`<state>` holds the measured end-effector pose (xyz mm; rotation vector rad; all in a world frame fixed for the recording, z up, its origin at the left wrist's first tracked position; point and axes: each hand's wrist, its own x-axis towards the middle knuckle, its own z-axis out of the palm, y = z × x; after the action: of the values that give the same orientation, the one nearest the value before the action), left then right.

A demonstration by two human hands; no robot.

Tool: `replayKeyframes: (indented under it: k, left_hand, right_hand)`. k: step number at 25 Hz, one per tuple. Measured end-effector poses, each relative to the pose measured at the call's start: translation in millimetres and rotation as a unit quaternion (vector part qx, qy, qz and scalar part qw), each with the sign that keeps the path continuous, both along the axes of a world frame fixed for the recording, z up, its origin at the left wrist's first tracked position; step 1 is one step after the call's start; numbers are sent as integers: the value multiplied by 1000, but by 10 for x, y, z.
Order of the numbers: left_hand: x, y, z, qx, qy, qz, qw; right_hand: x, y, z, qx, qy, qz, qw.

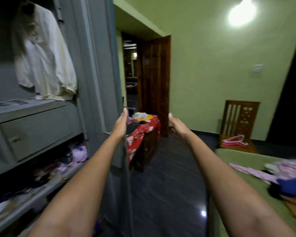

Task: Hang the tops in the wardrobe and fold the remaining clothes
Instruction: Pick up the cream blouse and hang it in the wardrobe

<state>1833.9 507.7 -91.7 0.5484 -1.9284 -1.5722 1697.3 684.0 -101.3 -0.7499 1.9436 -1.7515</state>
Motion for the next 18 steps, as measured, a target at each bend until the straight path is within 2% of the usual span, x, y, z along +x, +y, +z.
replayKeyframes:
  k: [3, 8, 12, 18]
  left_hand:
    - [-567, 760, 97, 24, 0, -101, 995]
    - [-1351, 1512, 69, 39, 15, -202, 979]
    - [-1852, 1662, -24, 38, 7, -233, 972]
    - [-2928, 1279, -301, 50, 9, -218, 975]
  right_hand:
    - [-494, 976, -66, 30, 10, -120, 992]
    - [-920, 1990, -144, 22, -11, -216, 976]
    - [-1280, 2107, -168, 27, -16, -220, 975]
    - [-2194, 1703, -386, 48, -18, -189, 981]
